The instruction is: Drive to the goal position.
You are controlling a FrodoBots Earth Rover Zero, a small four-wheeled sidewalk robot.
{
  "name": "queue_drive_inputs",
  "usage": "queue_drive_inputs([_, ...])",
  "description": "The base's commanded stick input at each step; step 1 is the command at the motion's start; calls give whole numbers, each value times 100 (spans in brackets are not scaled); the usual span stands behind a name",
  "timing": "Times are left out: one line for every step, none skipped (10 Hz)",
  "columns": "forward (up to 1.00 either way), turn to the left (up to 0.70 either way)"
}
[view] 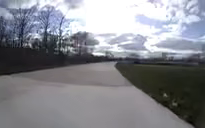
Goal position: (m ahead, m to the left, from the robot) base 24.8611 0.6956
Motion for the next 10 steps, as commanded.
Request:
queue_drive_inputs([100,0])
queue_drive_inputs([100,0])
queue_drive_inputs([100,0])
queue_drive_inputs([100,0])
queue_drive_inputs([100,0])
queue_drive_inputs([100,0])
queue_drive_inputs([100,0])
queue_drive_inputs([100,0])
queue_drive_inputs([100,0])
queue_drive_inputs([100,0])
